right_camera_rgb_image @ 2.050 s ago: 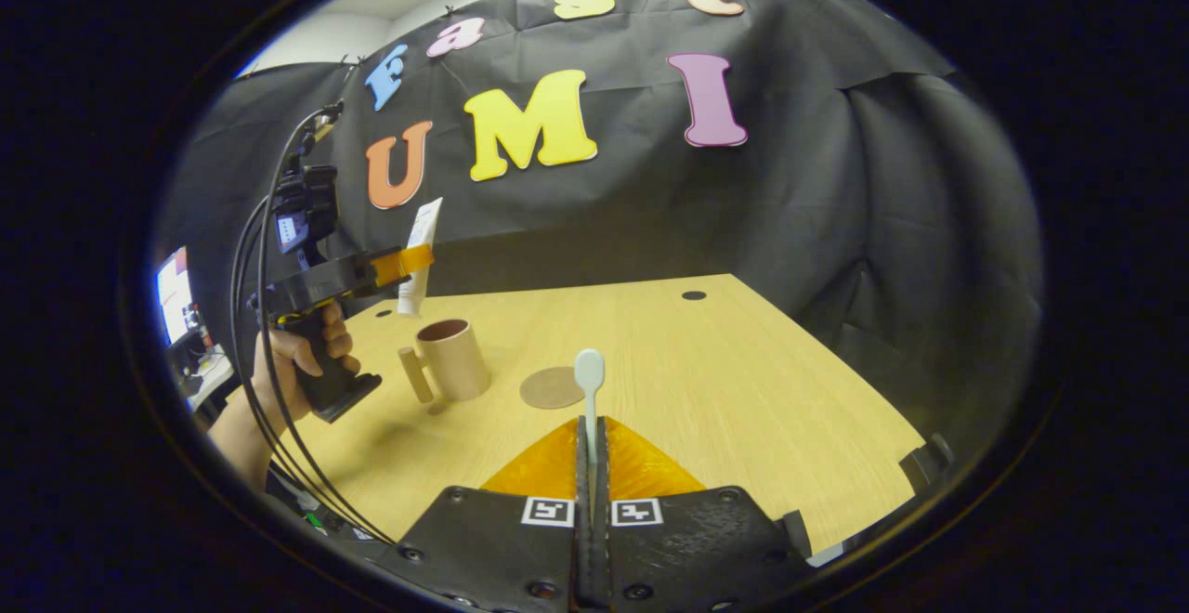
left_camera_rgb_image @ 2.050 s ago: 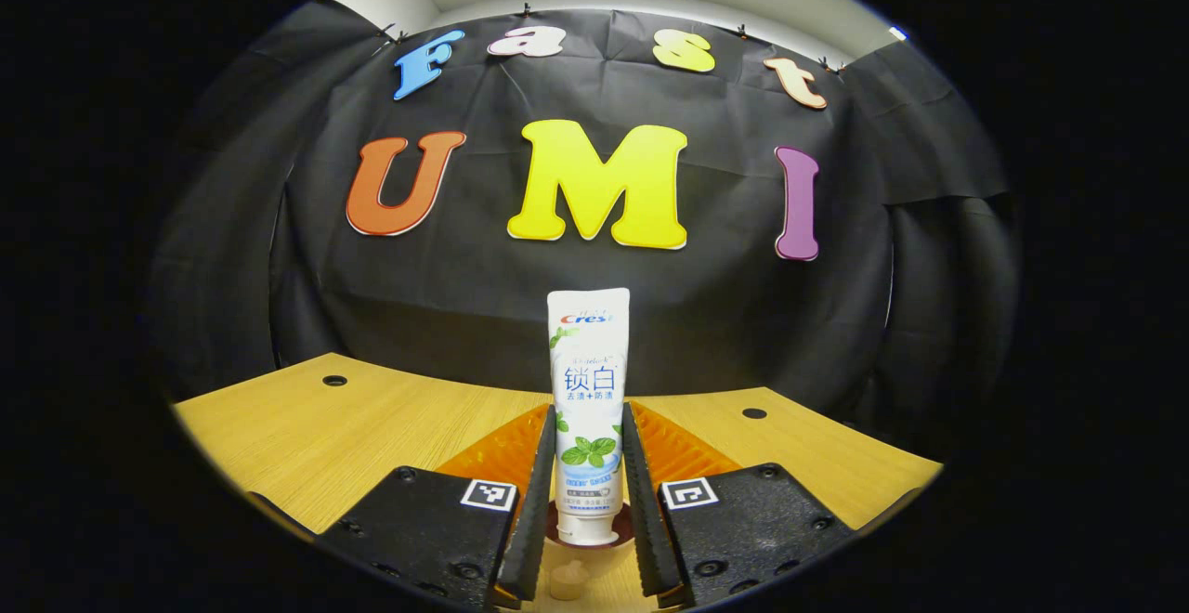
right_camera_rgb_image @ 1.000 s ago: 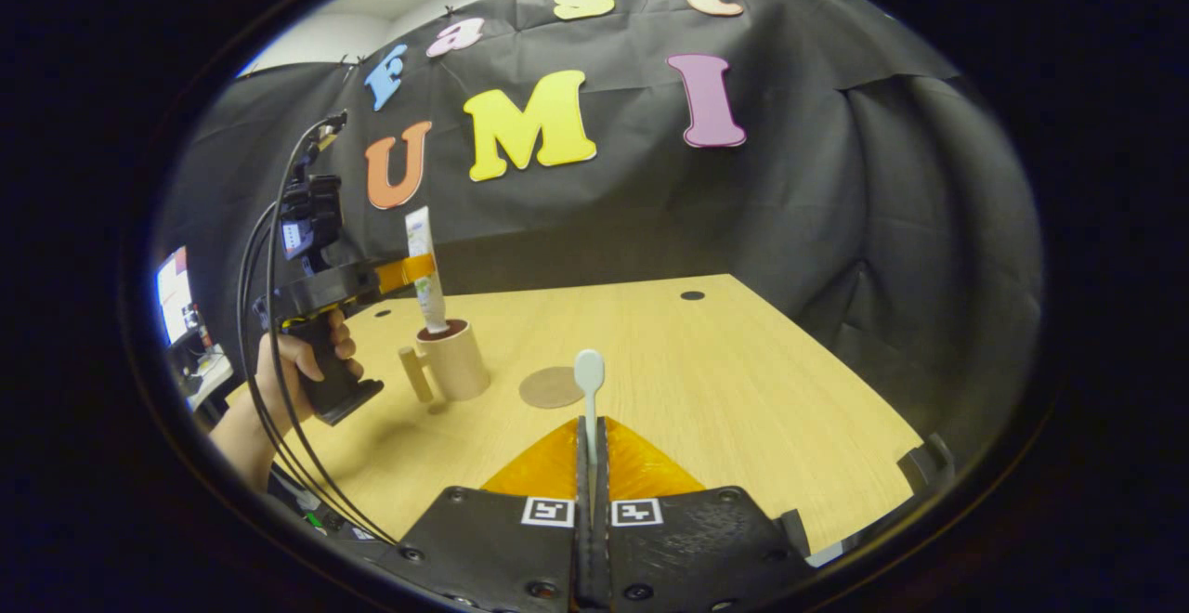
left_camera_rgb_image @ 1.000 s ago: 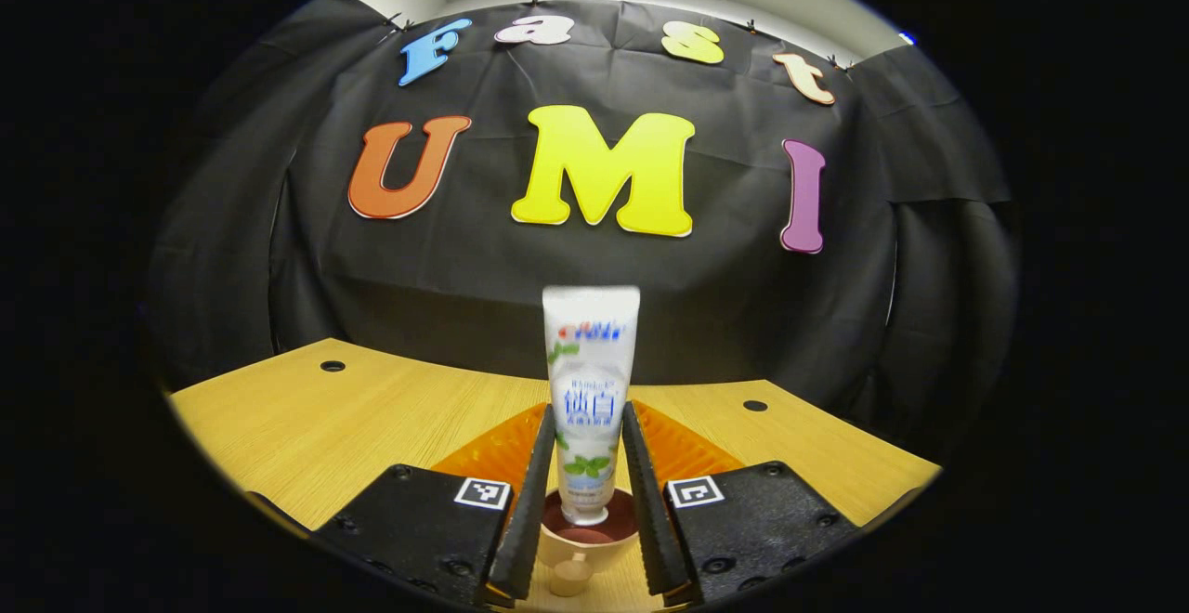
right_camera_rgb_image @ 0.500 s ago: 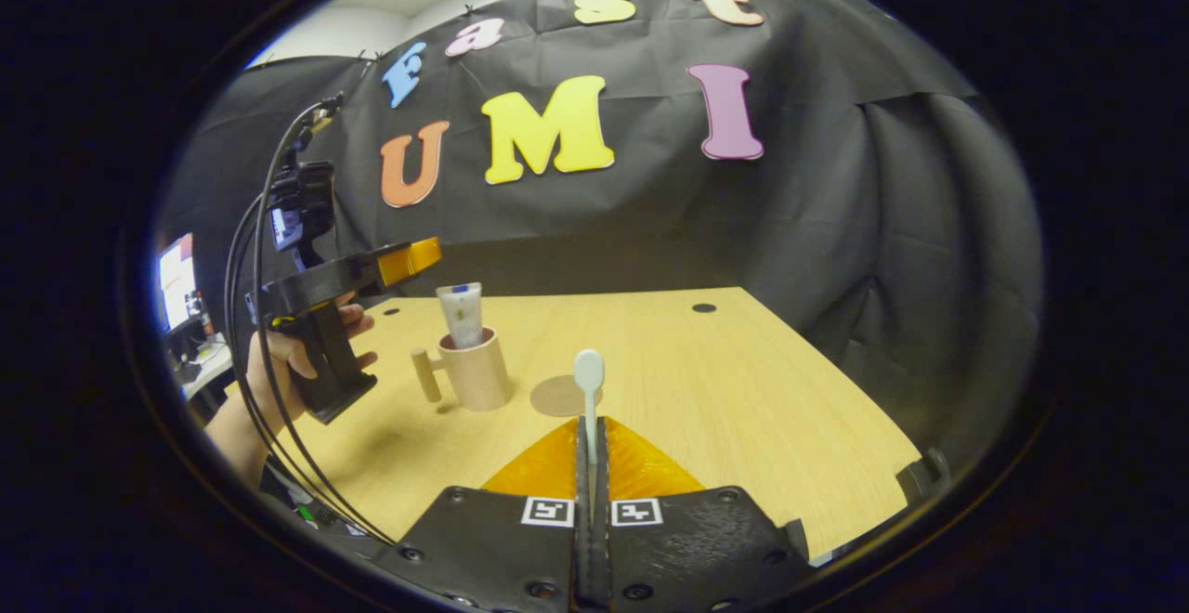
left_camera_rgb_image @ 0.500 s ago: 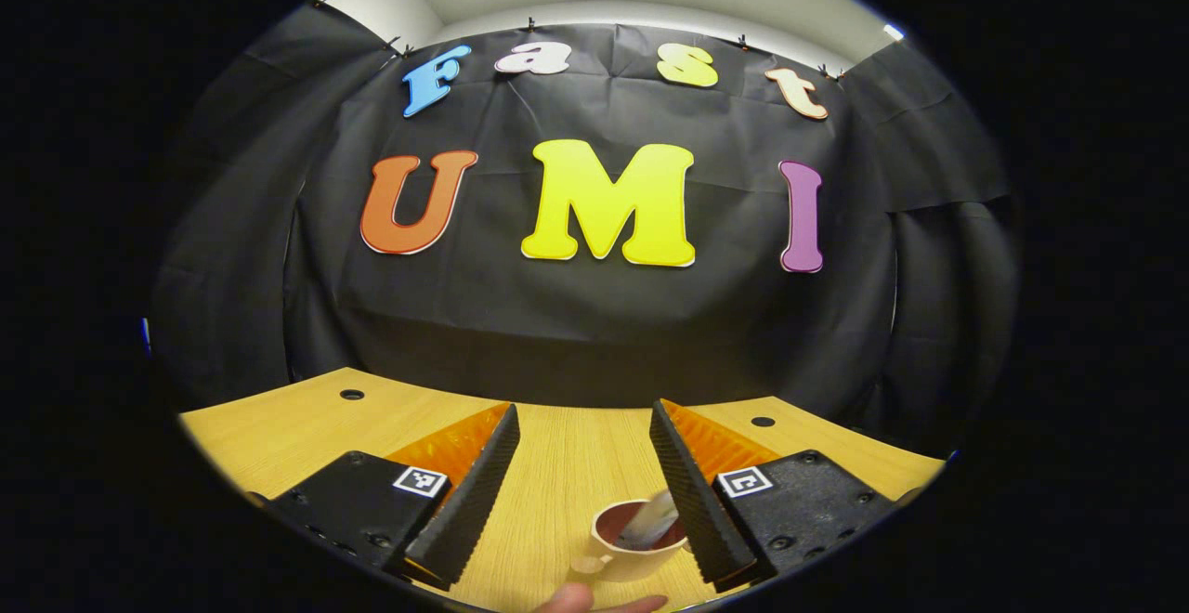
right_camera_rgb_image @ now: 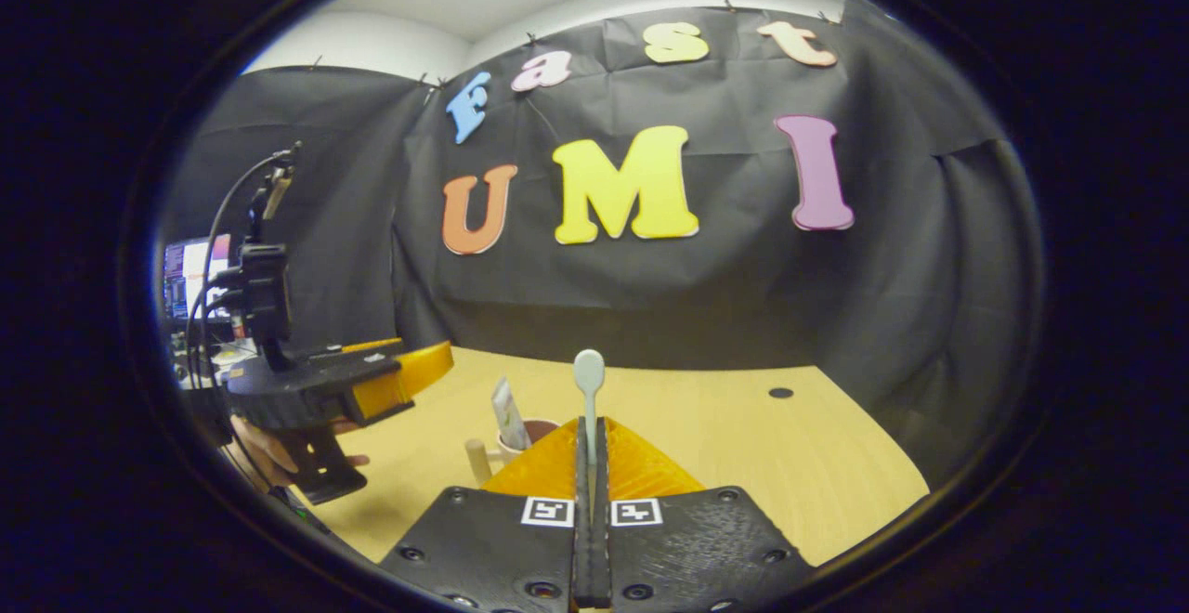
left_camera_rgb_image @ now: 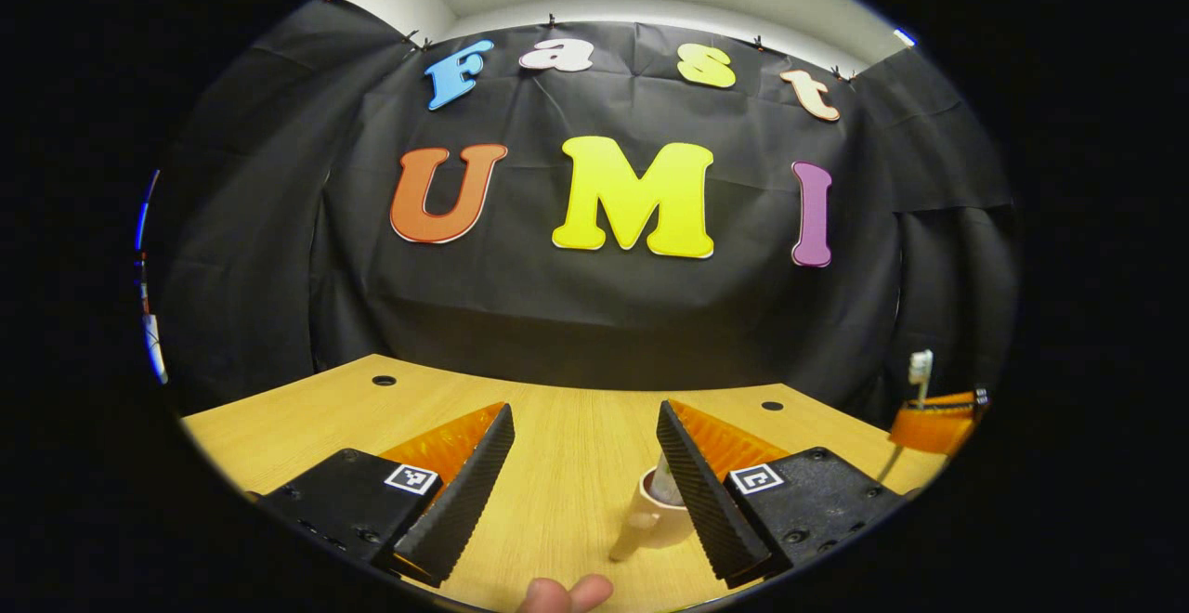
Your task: Put the toothbrush and toothpaste on the desktop into the cup, then pick up the cup and place it on the coaster on the desktop.
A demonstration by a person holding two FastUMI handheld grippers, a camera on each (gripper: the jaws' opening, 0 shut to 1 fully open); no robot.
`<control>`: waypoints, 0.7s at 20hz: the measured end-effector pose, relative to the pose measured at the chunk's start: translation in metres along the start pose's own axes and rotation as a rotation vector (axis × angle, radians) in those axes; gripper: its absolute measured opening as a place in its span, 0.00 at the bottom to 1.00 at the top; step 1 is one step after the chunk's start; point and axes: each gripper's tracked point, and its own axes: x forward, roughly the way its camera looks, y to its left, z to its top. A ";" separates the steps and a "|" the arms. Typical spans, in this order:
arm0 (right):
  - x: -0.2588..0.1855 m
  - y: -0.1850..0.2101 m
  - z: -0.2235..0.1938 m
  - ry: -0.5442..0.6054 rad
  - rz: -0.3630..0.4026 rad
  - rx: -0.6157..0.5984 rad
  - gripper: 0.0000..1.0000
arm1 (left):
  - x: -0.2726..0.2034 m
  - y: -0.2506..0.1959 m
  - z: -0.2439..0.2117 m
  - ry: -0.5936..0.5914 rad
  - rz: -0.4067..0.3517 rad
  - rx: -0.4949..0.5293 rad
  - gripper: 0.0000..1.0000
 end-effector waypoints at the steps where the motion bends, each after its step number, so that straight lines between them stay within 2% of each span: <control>1: 0.014 0.009 0.008 -0.019 0.033 0.007 0.02 | -0.006 0.007 -0.001 0.001 0.008 0.006 0.98; 2: 0.027 0.017 0.013 -0.041 0.061 0.017 0.00 | -0.011 0.011 -0.003 0.000 0.013 0.007 0.98; 7: 0.087 0.038 0.033 -0.140 0.115 0.041 0.00 | -0.027 0.027 -0.027 0.055 0.010 -0.021 0.98; 10: 0.115 0.036 0.032 -0.163 0.102 0.043 0.00 | -0.029 0.040 -0.034 0.078 0.026 -0.032 0.98; 14: 0.129 0.034 0.022 -0.147 0.094 0.045 0.00 | -0.024 0.056 -0.037 0.087 0.057 -0.042 0.98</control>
